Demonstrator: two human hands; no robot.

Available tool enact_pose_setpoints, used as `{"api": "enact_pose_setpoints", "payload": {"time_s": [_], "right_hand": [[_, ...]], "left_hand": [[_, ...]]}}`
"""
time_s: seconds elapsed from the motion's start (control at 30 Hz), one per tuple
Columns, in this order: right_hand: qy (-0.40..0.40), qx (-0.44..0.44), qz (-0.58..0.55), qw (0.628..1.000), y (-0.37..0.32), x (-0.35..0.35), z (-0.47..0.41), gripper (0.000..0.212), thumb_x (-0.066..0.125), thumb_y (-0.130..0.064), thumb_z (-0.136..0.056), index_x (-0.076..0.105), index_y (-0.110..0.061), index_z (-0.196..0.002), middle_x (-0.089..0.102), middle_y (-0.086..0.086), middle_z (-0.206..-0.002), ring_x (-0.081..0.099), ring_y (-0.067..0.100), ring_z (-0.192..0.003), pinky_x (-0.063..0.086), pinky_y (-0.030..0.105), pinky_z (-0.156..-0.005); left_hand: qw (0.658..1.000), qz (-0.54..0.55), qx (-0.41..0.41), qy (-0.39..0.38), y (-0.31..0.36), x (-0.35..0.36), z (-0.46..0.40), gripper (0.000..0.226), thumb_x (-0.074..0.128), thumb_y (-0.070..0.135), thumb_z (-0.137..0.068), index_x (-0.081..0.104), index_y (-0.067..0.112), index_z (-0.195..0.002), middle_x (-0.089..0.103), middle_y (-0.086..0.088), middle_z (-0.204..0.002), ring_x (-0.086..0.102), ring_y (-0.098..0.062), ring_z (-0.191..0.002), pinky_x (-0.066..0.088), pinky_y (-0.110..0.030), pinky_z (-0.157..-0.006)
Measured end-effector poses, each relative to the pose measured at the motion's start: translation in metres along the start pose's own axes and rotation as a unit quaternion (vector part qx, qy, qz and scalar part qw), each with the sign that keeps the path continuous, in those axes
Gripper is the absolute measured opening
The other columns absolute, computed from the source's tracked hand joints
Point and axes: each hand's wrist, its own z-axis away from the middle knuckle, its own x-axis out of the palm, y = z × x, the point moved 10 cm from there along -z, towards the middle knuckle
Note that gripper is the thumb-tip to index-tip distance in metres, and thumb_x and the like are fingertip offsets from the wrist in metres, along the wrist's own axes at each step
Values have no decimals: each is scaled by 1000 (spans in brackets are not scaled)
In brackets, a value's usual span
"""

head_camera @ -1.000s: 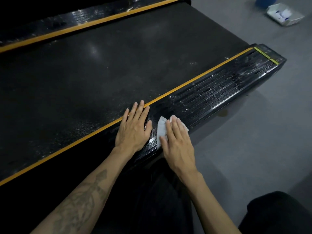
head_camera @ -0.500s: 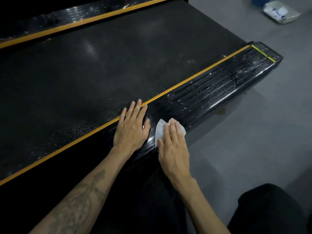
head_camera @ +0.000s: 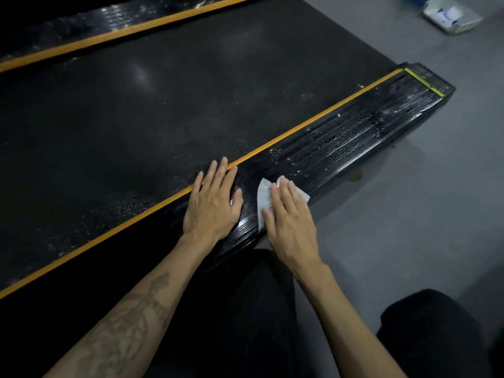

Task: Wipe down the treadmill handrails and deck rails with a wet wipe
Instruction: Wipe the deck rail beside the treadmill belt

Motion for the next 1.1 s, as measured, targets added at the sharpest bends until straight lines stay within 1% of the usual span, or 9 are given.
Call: {"api": "enact_pose_setpoints", "payload": {"time_s": [0.07, 0.2, 0.4, 0.5, 0.6, 0.73, 0.93, 1.03, 1.1], "right_hand": [[3, 23, 5, 1000, 11, -3, -4, 60, 24, -38, -112, 14, -6, -163, 0, 10, -171, -6, 20, -159, 2, 37, -128], [-1, 42, 36, 998, -2, 10, 11, 65, 2, -39, -109, 3, -1, -162, -10, 16, -170, -13, 25, -158, -2, 38, -128], [0, 19, 14, 1000, 11, 1, -7, 62, 24, -40, -112, 13, -6, -163, -1, 11, -171, -6, 21, -159, 1, 38, -129], [37, 53, 4, 998, 9, -5, 4, 61, 22, -36, -112, 19, 2, -160, 9, 19, -169, 4, 28, -159, 10, 41, -129], [10, 35, 28, 999, -4, 8, 9, 64, 11, -38, -111, 12, 1, -161, 1, 19, -170, -2, 27, -159, 5, 41, -129], [-4, 17, 35, 999, 7, 1, -14, 65, 21, -43, -111, 8, -7, -163, -4, 11, -172, -8, 20, -159, -6, 34, -128], [24, 46, 23, 998, 0, 0, 4, 64, 16, -38, -110, 17, 2, -160, 7, 20, -170, 2, 30, -159, 8, 43, -129], [14, 18, 6, 1000, 0, 1, -5, 61, 27, -38, -112, 18, -4, -162, 6, 13, -171, 1, 25, -159, 5, 41, -129], [2, 6, 26, 1000, 7, -2, -17, 62, 25, -41, -112, 15, -8, -163, 3, 10, -172, -2, 21, -159, 2, 38, -129]], "left_hand": [[1000, 1, 1, -1, 0, 1, 0, 60, 33, 42, -107, 29, 16, -161, 16, -3, -171, 10, -19, -159, 14, -45, -129], [1000, 4, -3, 5, -1, -1, -1, 60, 35, 42, -107, 32, 16, -161, 18, -4, -171, 13, -19, -159, 15, -45, -128], [1000, 1, -4, 2, -1, 1, -1, 60, 33, 42, -107, 30, 17, -161, 18, -3, -171, 12, -19, -159, 15, -45, -128], [1000, 0, -6, 2, -2, 1, -2, 60, 33, 42, -107, 29, 17, -161, 17, -3, -171, 11, -19, -159, 15, -45, -128], [1000, -1, -7, 6, -1, 1, -2, 60, 34, 42, -107, 31, 17, -161, 18, -3, -171, 13, -19, -159, 16, -45, -128], [1000, 5, -8, 3, -1, 1, -2, 59, 34, 42, -107, 31, 17, -161, 19, -3, -171, 12, -18, -159, 16, -45, -128], [1000, 4, -10, 0, 0, -2, -2, 59, 35, 41, -107, 31, 16, -161, 19, -2, -171, 12, -19, -159, 15, -45, -128], [1000, 9, -11, 2, 0, -3, -2, 59, 36, 40, -107, 32, 16, -161, 20, -3, -170, 13, -19, -158, 16, -46, -128], [1000, 11, -12, 1, 0, -2, -2, 59, 36, 41, -108, 31, 16, -161, 20, -3, -170, 13, -19, -159, 16, -46, -128]]}}
